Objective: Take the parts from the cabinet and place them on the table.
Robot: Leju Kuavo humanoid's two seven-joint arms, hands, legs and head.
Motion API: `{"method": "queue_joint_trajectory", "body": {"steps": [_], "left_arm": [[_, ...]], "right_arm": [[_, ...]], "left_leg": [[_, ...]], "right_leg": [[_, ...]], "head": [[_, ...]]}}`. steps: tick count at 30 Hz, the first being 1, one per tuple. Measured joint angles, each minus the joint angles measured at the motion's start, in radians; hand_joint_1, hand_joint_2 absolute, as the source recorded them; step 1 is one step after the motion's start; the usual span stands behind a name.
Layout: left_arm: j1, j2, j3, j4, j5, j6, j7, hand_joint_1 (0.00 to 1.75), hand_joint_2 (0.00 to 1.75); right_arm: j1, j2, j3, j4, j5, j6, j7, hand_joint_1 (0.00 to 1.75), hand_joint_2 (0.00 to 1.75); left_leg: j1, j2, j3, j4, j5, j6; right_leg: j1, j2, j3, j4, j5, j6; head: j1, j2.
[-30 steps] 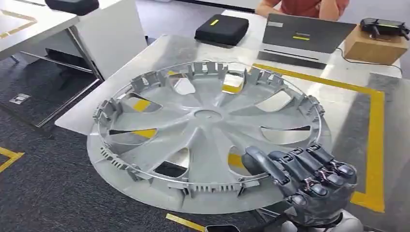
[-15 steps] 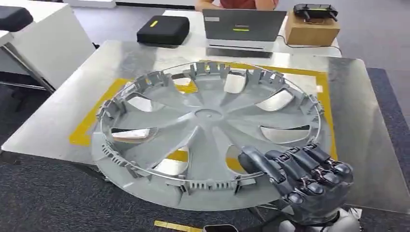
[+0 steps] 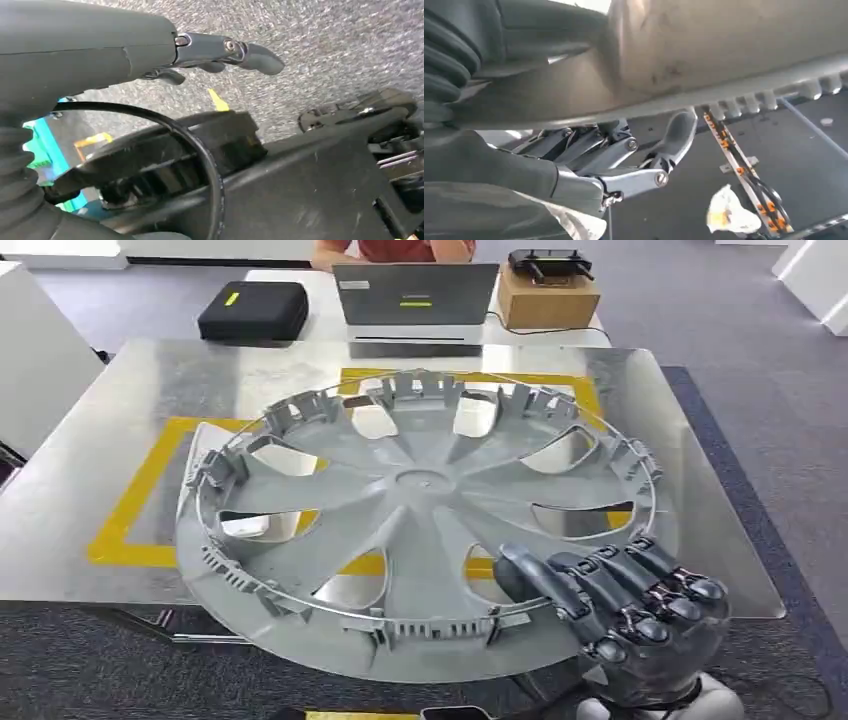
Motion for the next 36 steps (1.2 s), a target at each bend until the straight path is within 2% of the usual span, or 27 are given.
{"method": "queue_joint_trajectory", "body": {"steps": [1,2,3,4,5,6,7,8,9,11,12,13,14,15,16,17,18,19,20,22,23,24,25,26,27,33,36], "left_arm": [[0.002,0.001,0.0,0.0,0.0,0.0,0.0,0.0,1.75],[0.001,0.002,0.0,0.0,0.0,0.0,0.0,0.0,1.75],[0.001,0.003,0.0,0.0,0.0,0.0,0.0,0.0,1.75],[0.001,0.003,0.0,0.0,0.0,0.0,0.0,0.0,1.75],[0.001,0.003,0.0,0.0,0.0,0.0,0.0,0.0,1.75],[0.001,0.002,0.0,0.0,0.0,0.0,0.0,0.0,1.75],[0.001,0.002,0.0,0.0,0.0,0.0,0.0,0.0,1.75],[0.002,0.003,0.0,0.0,0.0,0.0,0.0,0.0,1.75],[0.003,0.003,0.0,0.0,0.0,-0.001,0.0,0.0,1.75],[0.001,0.003,0.0,0.0,0.0,-0.001,0.0,0.0,1.75],[0.0,0.003,0.0,0.0,0.0,-0.001,0.0,0.0,1.75],[0.0,0.003,0.0,0.0,-0.001,-0.001,-0.002,0.0,1.75],[0.001,0.002,-0.001,0.0,-0.002,-0.002,-0.003,0.0,1.75],[0.002,0.002,0.0,0.0,-0.002,-0.002,-0.007,0.0,1.75],[-0.001,0.002,0.0,0.0,0.0,-0.003,-0.008,0.0,1.75],[-0.006,0.003,0.0,0.0,0.0,-0.004,-0.008,0.0,1.75],[-0.01,0.002,0.0,0.0,0.0,-0.004,-0.009,0.0,1.75],[-0.011,0.002,0.0,0.0,0.0,-0.004,-0.009,0.0,1.75],[-0.01,0.002,0.0,0.0,0.0,-0.004,-0.009,0.0,1.75],[-0.006,0.002,0.0,0.0,-0.003,-0.005,-0.009,0.0,1.75],[-0.001,0.002,0.0,0.0,-0.004,-0.005,-0.009,0.0,1.75],[0.0,0.002,0.0,0.0,-0.004,-0.005,-0.009,0.0,1.75],[0.0,0.002,0.0,0.0,-0.005,-0.005,-0.009,0.0,1.75],[0.0,-0.001,0.0,0.0,-0.005,-0.003,-0.009,0.0,1.75],[0.0,-0.003,0.0,0.0,-0.006,-0.001,-0.009,0.0,1.75],[0.0,-0.004,-0.001,0.0,-0.005,0.004,-0.009,0.0,1.75],[0.001,-0.004,-0.001,0.0,0.0,0.004,-0.009,0.0,1.75]], "right_arm": [[0.0,0.0,0.001,0.0,0.0,0.0,0.0,1.75,1.75],[0.001,-0.001,0.001,0.001,0.0,0.0,0.0,1.75,1.75],[0.001,-0.001,0.001,0.003,0.0,0.0,0.0,1.75,1.75],[0.001,-0.001,0.001,0.003,0.0,0.0,0.0,1.75,1.75],[0.001,-0.001,0.001,0.003,0.0,0.0,0.001,1.75,1.75],[0.001,-0.001,0.001,0.003,0.0,0.0,0.001,1.75,1.75],[0.0,-0.001,0.001,0.003,-0.001,0.0,0.001,1.75,1.75],[-0.002,-0.001,0.001,0.003,-0.001,0.0,0.001,1.75,1.75],[-0.003,-0.001,0.002,0.003,-0.001,0.0,0.0,1.75,1.75],[0.0,-0.001,0.002,0.003,-0.001,0.0,0.001,1.75,1.75],[0.0,-0.001,0.002,0.003,-0.001,0.0,0.001,1.75,1.75],[0.001,-0.001,0.003,0.003,-0.001,0.0,0.001,1.75,1.75],[-0.001,-0.001,0.003,0.003,-0.001,0.0,0.001,1.75,1.75],[-0.001,-0.001,0.003,0.003,-0.001,0.0,0.001,1.75,1.75],[-0.001,-0.001,0.003,0.003,-0.001,0.0,0.001,1.75,1.75],[-0.001,-0.001,0.003,0.004,-0.001,0.0,0.001,1.75,1.75],[-0.001,-0.001,0.003,0.005,-0.001,0.0,0.001,1.75,1.75],[-0.001,-0.001,0.003,0.005,-0.001,0.0,0.001,1.75,1.75],[-0.001,-0.001,0.003,0.005,-0.001,0.0,0.0,1.75,1.75],[-0.002,-0.001,0.003,0.005,-0.001,0.0,-0.001,1.75,1.75],[-0.003,-0.001,0.003,0.005,-0.001,0.0,-0.002,1.75,1.75],[-0.003,-0.001,0.003,0.005,-0.001,0.0,-0.002,1.75,1.75],[-0.003,-0.001,0.003,0.005,-0.002,0.0,-0.002,1.75,1.75],[-0.002,-0.001,0.003,0.005,-0.002,0.0,-0.002,1.75,1.75],[-0.002,-0.001,0.003,0.005,-0.002,0.0,-0.002,1.75,1.75],[0.0,0.003,0.001,0.005,-0.003,0.0,0.0,1.75,1.75],[0.003,0.003,0.001,0.008,-0.004,0.0,0.003,1.75,1.75]], "left_leg": [[-0.002,0.016,-0.001,0.0,0.0,0.001],[-0.003,0.035,-0.001,0.001,-0.001,0.001],[-0.004,0.049,-0.001,0.001,-0.002,0.002],[-0.004,0.064,0.0,0.001,-0.003,0.002],[-0.005,0.076,0.001,0.001,-0.005,0.001],[-0.005,0.087,0.004,0.001,-0.007,-0.001],[-0.006,0.097,0.01,0.001,-0.011,-0.006],[-0.015,0.107,0.011,0.003,-0.016,-0.013],[-0.017,0.115,0.009,0.006,-0.018,-0.017],[-0.019,0.138,0.015,0.004,-0.019,-0.021],[-0.019,0.149,0.017,0.006,-0.024,-0.025],[-0.014,0.13,0.018,0.014,-0.038,-0.034],[-0.012,0.075,0.003,0.054,-0.066,-0.039],[-0.009,0.041,-0.031,0.13,-0.108,-0.043],[-0.007,0.026,-0.069,0.214,-0.145,-0.045],[-0.007,0.02,-0.103,0.288,-0.171,-0.046],[-0.007,0.019,-0.123,0.329,-0.175,-0.047],[-0.007,0.019,-0.119,0.319,-0.151,-0.046],[-0.007,0.019,-0.099,0.267,-0.108,-0.043],[-0.007,0.018,-0.031,0.096,-0.007,-0.035],[-0.008,0.012,-0.015,0.051,0.001,-0.031],[-0.009,0.011,-0.009,0.025,-0.004,-0.03],[-0.009,0.012,-0.012,0.021,-0.009,-0.026],[-0.007,0.01,-0.014,0.016,-0.006,-0.03],[-0.009,0.008,-0.015,0.016,-0.006,-0.03],[-0.015,0.009,-0.015,0.017,-0.003,-0.021],[-0.017,0.009,-0.016,0.017,-0.004,-0.02]], "right_leg": [[-0.002,-0.015,-0.036,0.082,-0.036,0.002],[-0.002,-0.022,-0.068,0.155,-0.062,0.005],[-0.002,-0.025,-0.078,0.181,-0.063,0.006],[-0.002,-0.028,-0.063,0.158,-0.04,0.006],[-0.002,-0.033,-0.027,0.096,-0.005,0.004],[-0.001,-0.045,0.022,0.008,0.034,0.0],[0.003,-0.089,0.08,-0.089,0.066,-0.006],[0.019,-0.139,0.104,-0.124,0.044,-0.011],[0.014,-0.123,0.104,-0.126,0.049,-0.021],[0.017,-0.103,0.097,-0.123,0.048,-0.026],[0.015,-0.089,0.096,-0.125,0.051,-0.032],[0.007,-0.08,0.1,-0.129,0.055,-0.039],[0.005,-0.072,0.099,-0.129,0.055,-0.043],[0.005,-0.063,0.098,-0.129,0.055,-0.049],[0.005,-0.056,0.098,-0.129,0.055,-0.051],[0.006,-0.049,0.099,-0.129,0.055,-0.052],[0.006,-0.042,0.1,-0.129,0.054,-0.053],[0.007,-0.034,0.102,-0.129,0.054,-0.053],[0.007,-0.027,0.104,-0.128,0.054,-0.053],[0.007,-0.015,0.109,-0.128,0.053,-0.051],[0.009,-0.013,0.107,-0.127,0.053,-0.047],[0.014,-0.007,0.099,-0.119,0.053,-0.042],[0.013,-0.008,0.091,-0.119,0.057,-0.036],[0.015,-0.009,0.088,-0.117,0.053,-0.047],[0.014,-0.012,0.089,-0.119,0.055,-0.05],[0.008,-0.012,0.093,-0.128,0.064,-0.038],[0.007,-0.012,0.093,-0.129,0.064,-0.032]], "head": [[-0.001,0.0],[0.0,0.0],[0.0,0.0],[-0.001,0.0],[-0.001,0.0],[-0.001,0.0],[0.0,0.0],[0.0,0.0],[-0.003,0.0],[-0.005,0.0],[-0.004,0.0],[-0.004,0.0],[-0.01,0.0],[-0.013,0.0],[-0.013,0.0],[-0.013,0.0],[-0.013,0.0],[-0.012,0.0],[-0.013,0.0],[-0.013,0.0],[-0.012,0.0],[-0.013,0.0],[-0.011,0.0],[-0.011,0.0],[-0.011,0.0],[-0.011,0.0],[-0.011,0.0]]}}
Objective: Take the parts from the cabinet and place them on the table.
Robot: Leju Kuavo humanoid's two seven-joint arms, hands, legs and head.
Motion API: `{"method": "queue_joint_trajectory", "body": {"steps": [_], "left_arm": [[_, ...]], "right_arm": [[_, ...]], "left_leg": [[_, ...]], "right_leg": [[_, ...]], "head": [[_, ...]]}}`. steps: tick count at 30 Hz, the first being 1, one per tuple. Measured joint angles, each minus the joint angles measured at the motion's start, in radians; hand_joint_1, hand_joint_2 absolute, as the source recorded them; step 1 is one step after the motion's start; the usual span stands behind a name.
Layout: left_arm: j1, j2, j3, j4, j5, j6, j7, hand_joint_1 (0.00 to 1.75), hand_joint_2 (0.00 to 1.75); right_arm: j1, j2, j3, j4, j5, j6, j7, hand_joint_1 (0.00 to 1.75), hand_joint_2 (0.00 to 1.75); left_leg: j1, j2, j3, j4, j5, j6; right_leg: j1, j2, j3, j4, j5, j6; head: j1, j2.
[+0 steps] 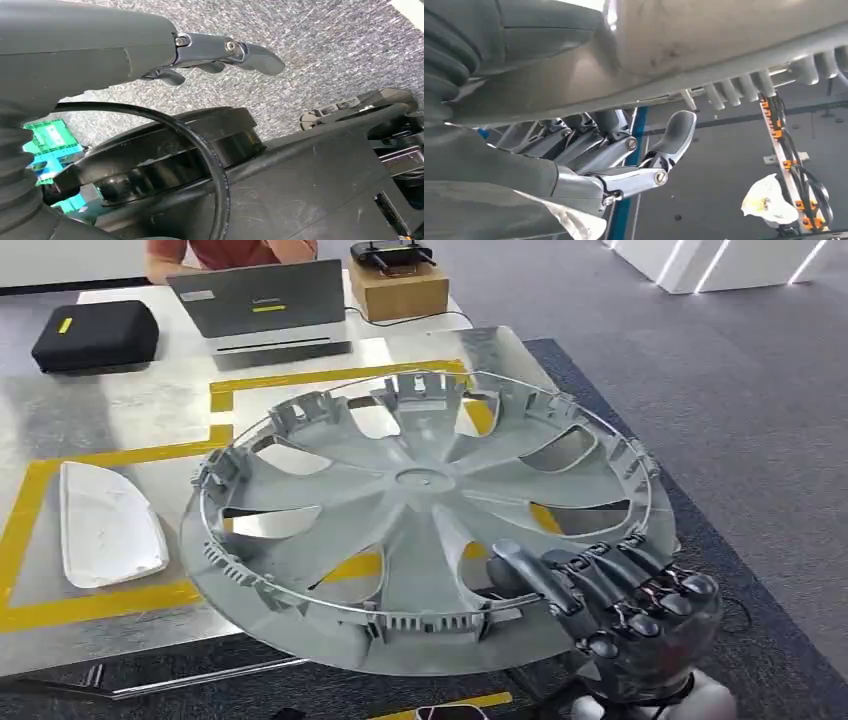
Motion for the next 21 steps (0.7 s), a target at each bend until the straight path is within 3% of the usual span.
{"method": "queue_joint_trajectory", "body": {"steps": [21], "left_arm": [[0.0,0.003,0.0,0.0,0.0,-0.001,0.0,0.0,1.75]], "right_arm": [[0.01,0.0,-0.004,0.048,-0.008,0.0,0.01,1.75,1.75]], "left_leg": [[0.005,0.0,-0.002,0.0,0.001,-0.001]], "right_leg": [[0.003,0.0,-0.002,0.004,-0.001,0.002]], "head": [[0.0,0.0]]}}
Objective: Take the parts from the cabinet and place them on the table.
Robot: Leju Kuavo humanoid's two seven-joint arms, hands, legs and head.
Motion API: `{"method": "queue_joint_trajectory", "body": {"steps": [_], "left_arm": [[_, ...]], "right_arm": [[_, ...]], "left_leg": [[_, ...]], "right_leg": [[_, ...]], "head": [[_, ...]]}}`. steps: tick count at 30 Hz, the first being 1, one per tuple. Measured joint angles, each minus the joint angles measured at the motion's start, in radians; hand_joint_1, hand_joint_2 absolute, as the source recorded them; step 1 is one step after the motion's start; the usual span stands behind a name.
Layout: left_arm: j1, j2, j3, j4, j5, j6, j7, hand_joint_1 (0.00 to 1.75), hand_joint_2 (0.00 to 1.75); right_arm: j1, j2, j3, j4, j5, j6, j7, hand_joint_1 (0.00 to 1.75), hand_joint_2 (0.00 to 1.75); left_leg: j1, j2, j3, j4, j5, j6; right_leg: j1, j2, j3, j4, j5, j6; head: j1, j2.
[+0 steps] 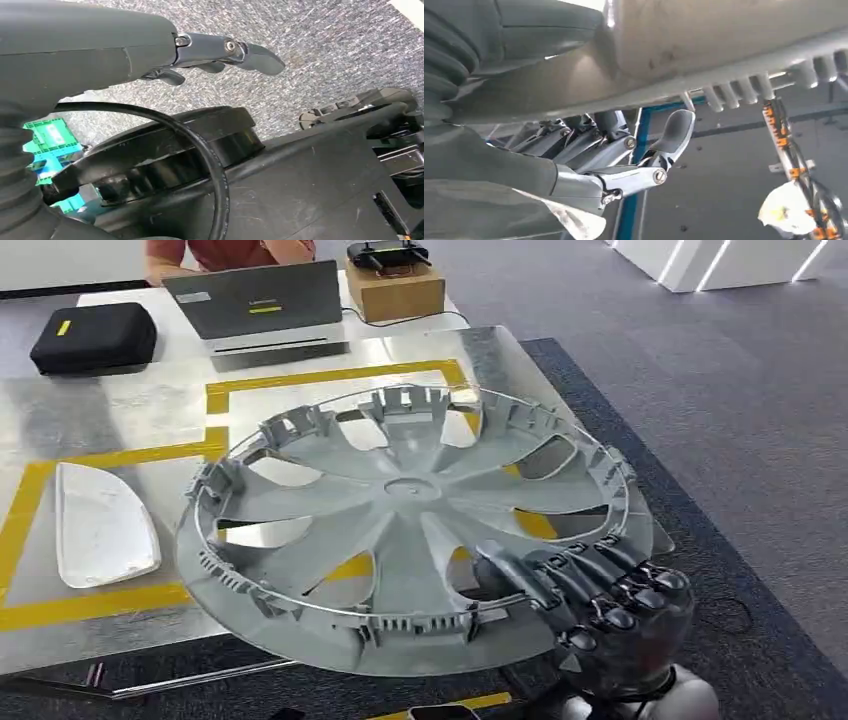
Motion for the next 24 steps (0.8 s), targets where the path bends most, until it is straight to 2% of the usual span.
{"method": "queue_joint_trajectory", "body": {"steps": [24], "left_arm": [[-0.001,0.005,0.0,0.0,0.0,-0.001,0.002,0.0,1.75]], "right_arm": [[-0.004,0.0,-0.15,0.134,0.0,0.0,0.018,1.75,1.75]], "left_leg": [[0.0,0.0,0.0,0.0,0.0,0.0]], "right_leg": [[0.0,0.0,0.0,0.0,0.0,0.0]], "head": [[0.0,0.0]]}}
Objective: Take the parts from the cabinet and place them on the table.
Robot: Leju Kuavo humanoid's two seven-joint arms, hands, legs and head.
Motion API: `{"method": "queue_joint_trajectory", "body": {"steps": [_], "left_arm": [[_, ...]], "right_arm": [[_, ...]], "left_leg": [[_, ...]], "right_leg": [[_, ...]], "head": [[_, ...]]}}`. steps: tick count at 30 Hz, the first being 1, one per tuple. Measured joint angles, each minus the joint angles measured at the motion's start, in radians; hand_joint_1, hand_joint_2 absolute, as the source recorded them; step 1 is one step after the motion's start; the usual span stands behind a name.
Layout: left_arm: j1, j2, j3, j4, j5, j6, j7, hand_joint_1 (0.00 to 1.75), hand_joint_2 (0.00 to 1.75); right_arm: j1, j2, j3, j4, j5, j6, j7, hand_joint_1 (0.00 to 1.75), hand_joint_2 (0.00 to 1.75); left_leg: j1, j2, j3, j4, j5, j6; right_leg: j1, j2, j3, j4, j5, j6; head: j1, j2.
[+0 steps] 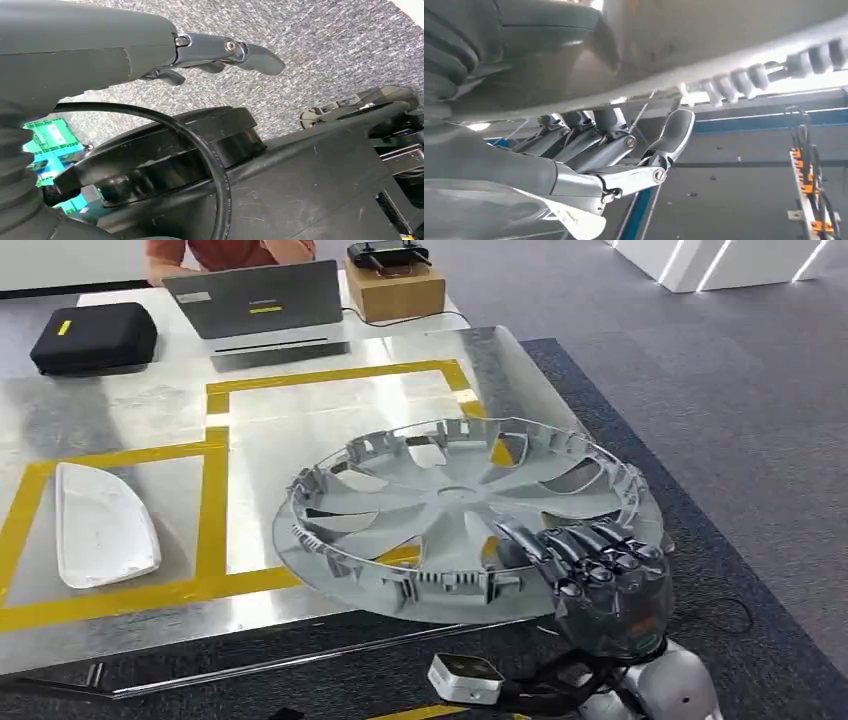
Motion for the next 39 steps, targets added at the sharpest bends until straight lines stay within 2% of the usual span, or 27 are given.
{"method": "queue_joint_trajectory", "body": {"steps": [6,12,18,24,31,39], "left_arm": [[0.0,0.0,0.0,0.0,-0.001,0.0,0.0,0.0,1.75],[0.0,0.0,0.0,0.0,-0.003,-0.002,0.0,0.0,1.75],[-0.001,0.001,0.0,0.0,-0.008,-0.012,0.0,0.0,1.75],[-0.001,0.004,0.001,0.0,-0.008,-0.016,0.0,0.0,1.75],[-0.001,0.008,0.001,0.0,-0.01,-0.016,0.0,0.0,1.75],[-0.002,0.008,0.001,0.0,-0.015,-0.017,0.0,0.0,1.75]], "right_arm": [[-0.007,0.0,-0.032,0.024,0.0,0.0,-0.021,1.75,1.75],[-0.028,0.0,-0.121,0.082,0.0,0.0,-0.066,1.75,1.75],[-0.05,0.0,-0.213,0.121,0.0,0.0,-0.137,1.75,1.75],[-0.08,0.0,-0.317,0.158,0.0,0.0,-0.252,1.75,1.75],[-0.104,-0.016,-0.387,0.185,0.0,0.0,-0.268,1.75,1.75],[-0.131,-0.055,-0.399,0.212,0.0,0.0,-0.269,1.75,1.75]], "left_leg": [[0.0,0.0,0.0,0.0,0.0,0.0],[0.0,0.0,0.0,0.0,0.0,0.0],[0.0,0.0,0.0,0.0,0.0,0.0],[0.0,0.0,-0.001,0.0,0.0,0.0],[0.0,0.0,-0.001,0.0,0.0,0.0],[0.0,0.0,-0.001,0.0,0.0,0.0]], "right_leg": [[0.0,0.0,0.0,0.0,0.0,0.0],[0.0,0.0,0.0,0.0,0.0,0.0],[0.0,0.0,0.0,0.0,0.0,0.0],[0.0,0.0,-0.001,0.0,0.0,0.0],[0.0,0.0,-0.001,0.0,0.0,0.0],[0.0,0.0,-0.001,0.0,0.0,0.0]], "head": [[0.0,0.0],[0.0,0.0],[0.0,0.0],[0.0,0.0],[0.0,0.0],[0.0,0.0]]}}
